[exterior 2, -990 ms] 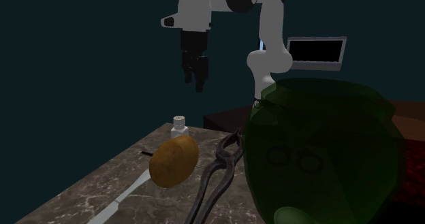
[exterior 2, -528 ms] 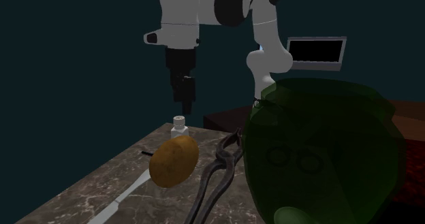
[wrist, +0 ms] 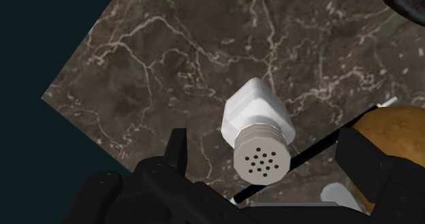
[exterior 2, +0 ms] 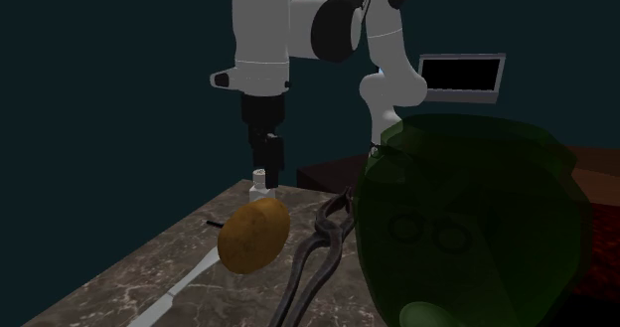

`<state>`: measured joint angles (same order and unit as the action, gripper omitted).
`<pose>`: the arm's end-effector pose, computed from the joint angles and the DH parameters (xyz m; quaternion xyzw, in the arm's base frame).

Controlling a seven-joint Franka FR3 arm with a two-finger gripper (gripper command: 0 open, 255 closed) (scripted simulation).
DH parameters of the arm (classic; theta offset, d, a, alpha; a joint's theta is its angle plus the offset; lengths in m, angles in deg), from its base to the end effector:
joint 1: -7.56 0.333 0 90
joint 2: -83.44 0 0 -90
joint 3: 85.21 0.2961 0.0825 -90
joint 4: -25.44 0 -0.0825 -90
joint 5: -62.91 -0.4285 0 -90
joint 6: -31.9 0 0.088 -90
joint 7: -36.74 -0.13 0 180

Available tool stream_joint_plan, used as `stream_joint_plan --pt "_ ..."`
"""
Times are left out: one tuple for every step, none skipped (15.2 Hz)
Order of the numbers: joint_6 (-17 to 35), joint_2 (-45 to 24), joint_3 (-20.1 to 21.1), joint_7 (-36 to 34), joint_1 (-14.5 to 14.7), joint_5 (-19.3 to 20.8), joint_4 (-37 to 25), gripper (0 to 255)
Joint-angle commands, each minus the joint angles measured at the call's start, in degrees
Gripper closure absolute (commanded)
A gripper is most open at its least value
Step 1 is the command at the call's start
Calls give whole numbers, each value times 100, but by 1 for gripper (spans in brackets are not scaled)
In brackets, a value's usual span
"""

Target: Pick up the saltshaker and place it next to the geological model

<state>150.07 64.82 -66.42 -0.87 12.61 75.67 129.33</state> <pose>0.6110 0.2443 0.3009 0.9961 -0.0711 -0.0003 0.0524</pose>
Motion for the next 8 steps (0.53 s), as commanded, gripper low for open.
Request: stream_joint_plan --pt "40 0 -3 -4 -3 5 37 0" --pt "40 0 -3 -4 -3 5 37 0" --pt "40 0 -3 -4 -3 5 37 0" --pt "40 0 -3 -4 -3 5 37 0" --pt "40 0 -3 -4 -3 5 37 0" --pt "40 0 -3 -4 -3 5 37 0" --pt "40 0 -3 -4 -3 5 37 255" --pt "40 0 -3 -4 -3 5 37 255"
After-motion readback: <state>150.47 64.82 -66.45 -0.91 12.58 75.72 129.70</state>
